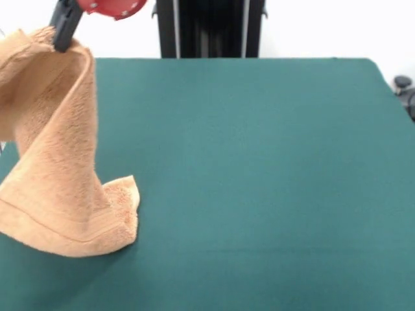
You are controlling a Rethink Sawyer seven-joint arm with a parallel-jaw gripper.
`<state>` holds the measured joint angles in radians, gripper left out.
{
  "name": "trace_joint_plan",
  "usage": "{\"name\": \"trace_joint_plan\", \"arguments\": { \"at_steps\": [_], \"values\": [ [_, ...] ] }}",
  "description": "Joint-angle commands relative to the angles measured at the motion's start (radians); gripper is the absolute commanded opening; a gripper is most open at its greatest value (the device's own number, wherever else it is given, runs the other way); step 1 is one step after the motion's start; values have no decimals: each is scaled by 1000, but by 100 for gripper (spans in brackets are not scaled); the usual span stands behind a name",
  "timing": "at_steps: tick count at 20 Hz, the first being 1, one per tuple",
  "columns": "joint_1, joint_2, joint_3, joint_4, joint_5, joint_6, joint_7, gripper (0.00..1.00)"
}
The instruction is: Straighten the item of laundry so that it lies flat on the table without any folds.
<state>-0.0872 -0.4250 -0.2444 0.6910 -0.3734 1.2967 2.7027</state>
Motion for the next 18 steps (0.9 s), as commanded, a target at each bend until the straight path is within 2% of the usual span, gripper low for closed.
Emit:
{"name": "trace_joint_plan", "arguments": {
  "at_steps": [1, 9, 18],
  "values": [
    [56, 42, 29, -15, 85, 188, 221, 0],
    [83, 99, 11, -108, 136, 309, 320, 0],
    [110, 111, -8, -134, 214, 398, 410, 0]
  ]
}}
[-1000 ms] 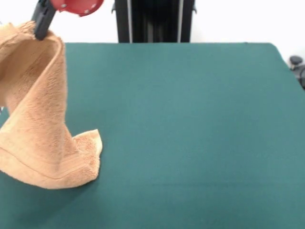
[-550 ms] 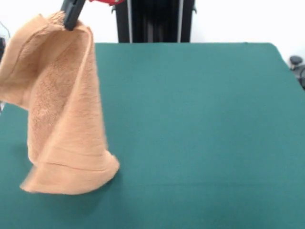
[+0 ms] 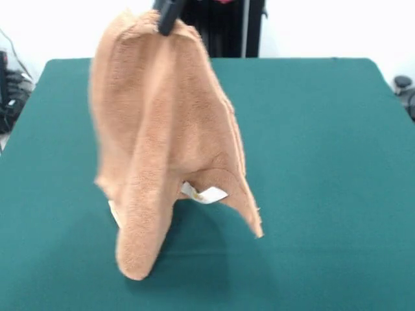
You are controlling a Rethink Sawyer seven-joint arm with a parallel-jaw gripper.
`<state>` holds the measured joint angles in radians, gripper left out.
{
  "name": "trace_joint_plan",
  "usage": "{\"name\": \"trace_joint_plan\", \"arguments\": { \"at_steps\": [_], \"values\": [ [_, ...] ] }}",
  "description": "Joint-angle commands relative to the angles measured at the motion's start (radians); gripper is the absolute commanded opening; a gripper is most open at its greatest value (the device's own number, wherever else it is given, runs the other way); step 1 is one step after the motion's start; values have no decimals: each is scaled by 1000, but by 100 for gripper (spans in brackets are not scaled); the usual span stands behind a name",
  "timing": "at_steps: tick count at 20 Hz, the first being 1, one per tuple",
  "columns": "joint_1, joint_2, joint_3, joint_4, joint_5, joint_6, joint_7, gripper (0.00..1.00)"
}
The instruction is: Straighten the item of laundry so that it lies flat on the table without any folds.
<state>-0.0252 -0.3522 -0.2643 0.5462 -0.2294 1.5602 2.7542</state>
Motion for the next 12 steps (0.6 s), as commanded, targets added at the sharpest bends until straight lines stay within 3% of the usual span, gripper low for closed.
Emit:
{"name": "trace_joint_plan", "arguments": {
  "at_steps": [1, 12],
  "values": [
    [46, 37, 11, 15, 75, 129, 352, 0],
    [21, 24, -8, 51, 92, 64, 244, 0]
  ]
}}
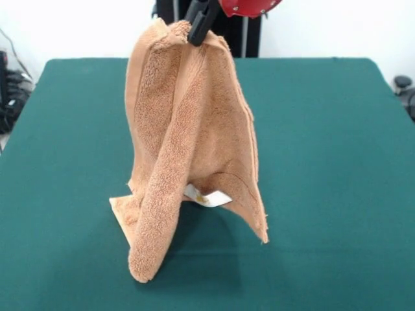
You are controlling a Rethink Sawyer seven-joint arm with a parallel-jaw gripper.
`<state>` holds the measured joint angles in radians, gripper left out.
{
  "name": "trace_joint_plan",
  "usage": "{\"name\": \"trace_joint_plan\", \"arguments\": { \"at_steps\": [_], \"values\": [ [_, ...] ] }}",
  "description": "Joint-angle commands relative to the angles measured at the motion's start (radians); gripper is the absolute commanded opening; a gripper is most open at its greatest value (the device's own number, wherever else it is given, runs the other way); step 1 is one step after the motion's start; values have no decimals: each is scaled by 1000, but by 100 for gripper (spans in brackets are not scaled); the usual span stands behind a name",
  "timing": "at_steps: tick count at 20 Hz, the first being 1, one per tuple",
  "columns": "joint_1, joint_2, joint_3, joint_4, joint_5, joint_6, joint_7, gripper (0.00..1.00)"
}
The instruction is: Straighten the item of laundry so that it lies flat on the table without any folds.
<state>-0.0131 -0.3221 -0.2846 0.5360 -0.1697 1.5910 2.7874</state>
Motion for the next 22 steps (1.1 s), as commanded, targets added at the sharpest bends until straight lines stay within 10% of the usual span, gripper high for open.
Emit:
{"name": "trace_joint_plan", "arguments": {
  "at_steps": [1, 6, 14, 22],
  "values": [
    [5, -2, 6, 44, 23, 45, 185, 0],
    [4, 6, -29, 5, -10, 64, 149, 0],
    [71, -83, -102, 307, -82, -347, 262, 0],
    [91, -174, -176, 489, -115, -458, 144, 0]
  ]
}}
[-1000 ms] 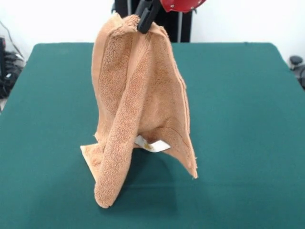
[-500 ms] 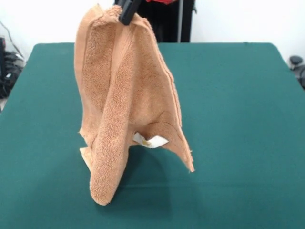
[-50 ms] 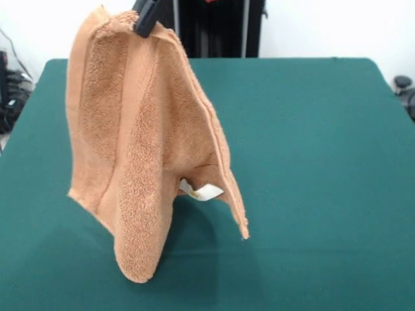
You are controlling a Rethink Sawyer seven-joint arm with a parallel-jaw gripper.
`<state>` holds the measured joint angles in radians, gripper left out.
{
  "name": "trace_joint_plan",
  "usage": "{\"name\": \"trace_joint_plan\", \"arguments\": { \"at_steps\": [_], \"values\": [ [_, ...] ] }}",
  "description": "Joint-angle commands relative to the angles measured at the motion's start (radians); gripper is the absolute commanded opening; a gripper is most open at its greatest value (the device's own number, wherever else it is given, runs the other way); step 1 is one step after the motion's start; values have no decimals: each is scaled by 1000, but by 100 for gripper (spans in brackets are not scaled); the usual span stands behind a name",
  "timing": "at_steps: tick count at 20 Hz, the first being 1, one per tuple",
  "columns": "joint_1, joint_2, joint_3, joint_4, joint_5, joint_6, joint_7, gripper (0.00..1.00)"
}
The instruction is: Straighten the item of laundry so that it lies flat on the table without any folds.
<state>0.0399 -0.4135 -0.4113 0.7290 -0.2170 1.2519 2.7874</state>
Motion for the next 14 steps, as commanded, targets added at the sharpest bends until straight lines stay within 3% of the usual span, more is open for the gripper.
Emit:
{"name": "trace_joint_plan", "arguments": {
  "at_steps": [1, 7, 14],
  "values": [
    [42, -93, -60, 319, -76, -137, 134, 0],
    [58, -164, -91, 457, -86, -234, 82, 0],
    [73, -222, -104, 572, -74, -297, 113, 0]
  ]
}}
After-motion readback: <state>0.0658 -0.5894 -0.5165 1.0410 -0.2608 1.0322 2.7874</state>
